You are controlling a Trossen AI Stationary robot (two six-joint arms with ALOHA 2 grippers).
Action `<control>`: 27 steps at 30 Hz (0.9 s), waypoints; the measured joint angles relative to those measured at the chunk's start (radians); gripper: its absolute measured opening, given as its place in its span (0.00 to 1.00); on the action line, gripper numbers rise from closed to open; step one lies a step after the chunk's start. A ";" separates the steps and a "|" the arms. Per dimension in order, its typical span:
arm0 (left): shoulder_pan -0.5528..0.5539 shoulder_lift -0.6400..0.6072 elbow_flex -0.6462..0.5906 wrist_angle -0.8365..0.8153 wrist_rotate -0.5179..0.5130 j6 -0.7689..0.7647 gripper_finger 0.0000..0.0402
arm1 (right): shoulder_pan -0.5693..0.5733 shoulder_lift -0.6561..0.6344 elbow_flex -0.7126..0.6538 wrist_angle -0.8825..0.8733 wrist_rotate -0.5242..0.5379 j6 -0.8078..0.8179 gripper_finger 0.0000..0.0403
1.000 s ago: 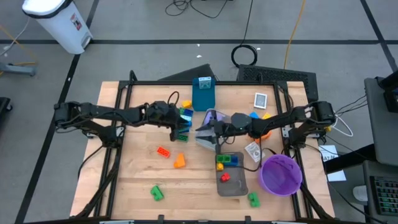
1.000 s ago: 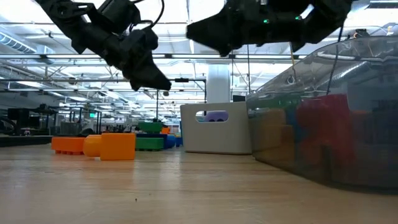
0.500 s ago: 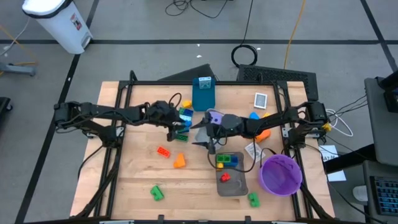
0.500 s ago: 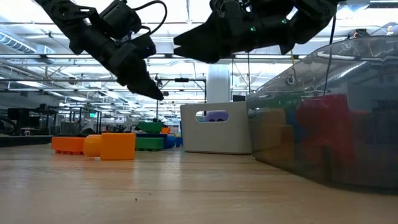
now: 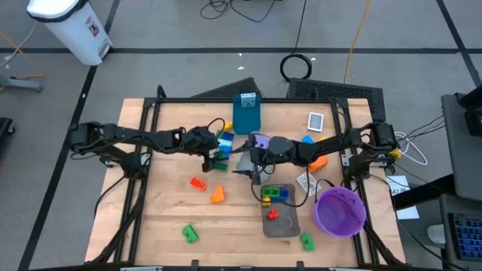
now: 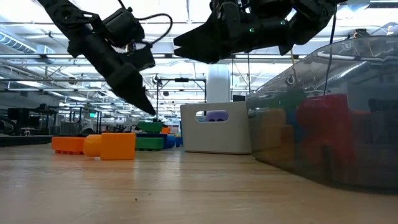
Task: Pick & Place Toys
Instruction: Put the dark green game piece into the black bin
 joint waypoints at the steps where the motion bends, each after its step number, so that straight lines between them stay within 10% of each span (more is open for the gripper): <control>1: -0.001 0.009 0.000 0.005 0.000 -0.002 0.88 | 0.000 0.000 0.000 0.000 0.000 0.000 0.81; 27: -0.002 0.094 0.000 0.026 -0.042 -0.022 0.80 | -0.002 0.000 0.000 0.000 -0.001 0.001 0.79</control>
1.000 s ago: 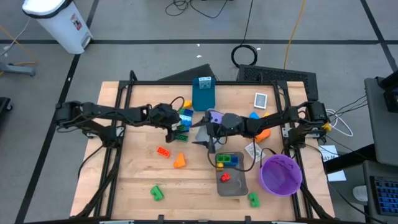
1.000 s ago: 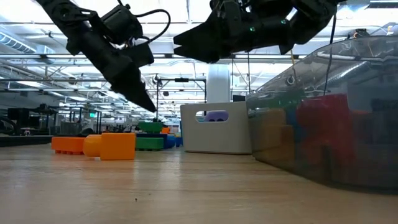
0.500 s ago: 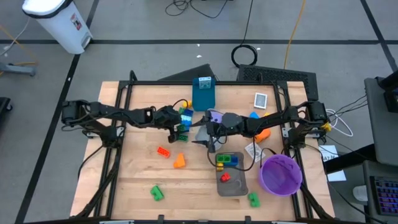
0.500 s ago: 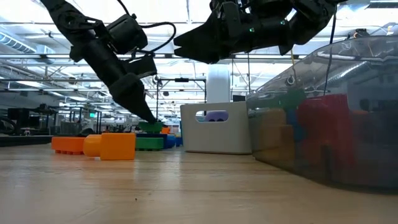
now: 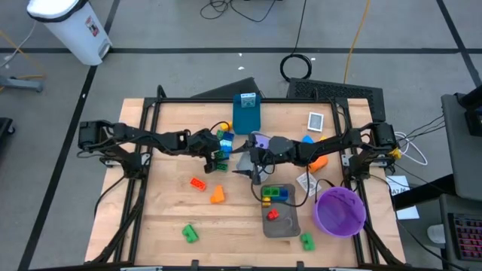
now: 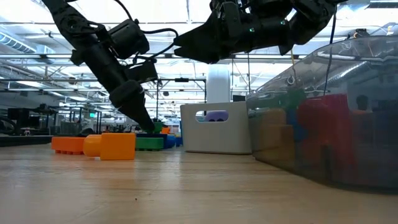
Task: Pick & Place Toys
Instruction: Put the dark green game piece into the black bin
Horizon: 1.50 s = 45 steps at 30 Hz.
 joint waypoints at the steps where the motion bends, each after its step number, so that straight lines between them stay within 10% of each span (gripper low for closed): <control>1: 0.000 0.000 0.000 0.000 0.000 -0.004 0.78 | 0.000 0.000 0.000 0.000 0.000 0.000 0.79; 24: 0.000 0.000 0.000 -0.002 0.002 0.029 0.38 | 0.000 0.000 0.000 0.000 0.000 -0.001 0.79; 45: 0.006 0.000 0.000 0.029 0.064 0.065 0.36 | 0.000 0.000 0.000 0.000 0.000 -0.016 0.79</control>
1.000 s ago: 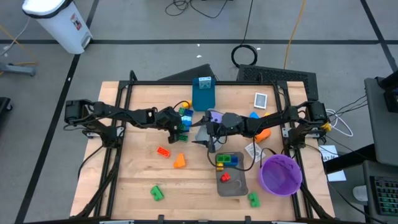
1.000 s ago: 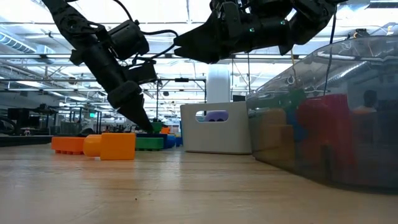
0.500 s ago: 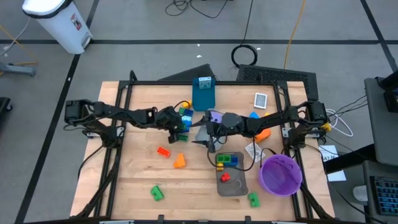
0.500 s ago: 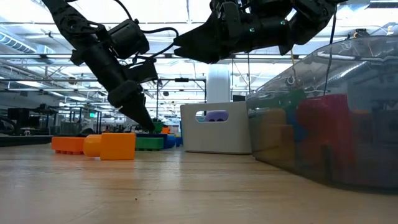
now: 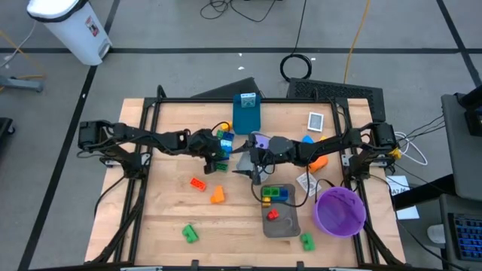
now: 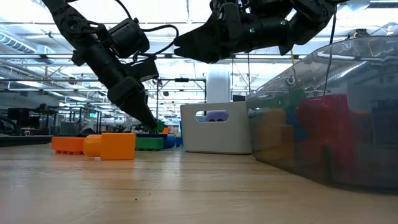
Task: Pick & Place Toys
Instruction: Put the dark green game piece into the black bin
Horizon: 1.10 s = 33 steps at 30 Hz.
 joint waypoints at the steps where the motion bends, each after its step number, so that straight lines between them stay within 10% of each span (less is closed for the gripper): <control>1: 0.001 0.000 0.000 0.000 0.011 0.000 0.37 | 0.000 0.000 0.000 0.000 0.000 0.000 0.79; 14: 0.005 -0.010 0.098 -0.084 0.081 0.040 0.36 | 0.012 0.000 0.000 0.000 0.020 -0.106 0.79; 33: 0.005 -0.010 0.392 -0.343 0.499 0.055 0.39 | 0.145 0.000 -0.001 -0.082 0.543 -0.704 0.78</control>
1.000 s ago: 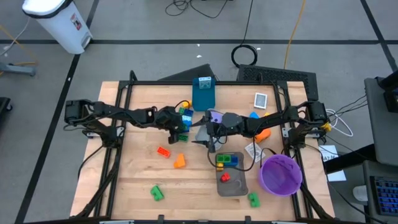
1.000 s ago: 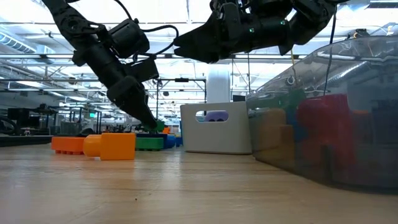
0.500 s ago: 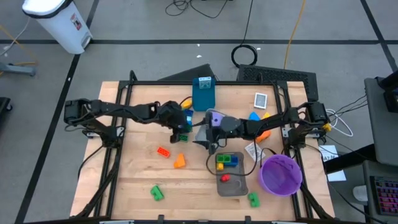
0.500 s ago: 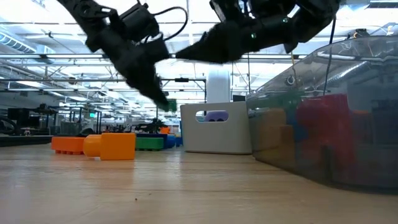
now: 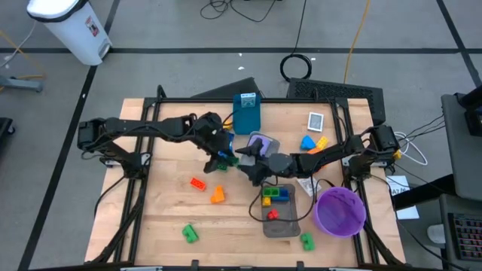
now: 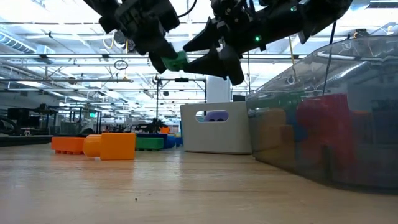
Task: Pick & Place Toys
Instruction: Put the dark green game piece into the black bin
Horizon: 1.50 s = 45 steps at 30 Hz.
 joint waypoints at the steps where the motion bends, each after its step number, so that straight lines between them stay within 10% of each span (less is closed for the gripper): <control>1: -0.001 0.000 0.000 0.003 0.012 -0.002 0.40 | -0.001 0.000 0.000 0.001 0.008 -0.012 0.77; 30: 0.024 0.000 0.000 0.040 0.046 -0.024 0.38 | 0.048 0.000 0.000 0.055 -0.077 -0.119 0.27; 45: 0.025 0.000 -0.001 0.030 0.045 -0.021 0.38 | 0.031 0.000 0.001 0.026 -0.083 -0.092 0.33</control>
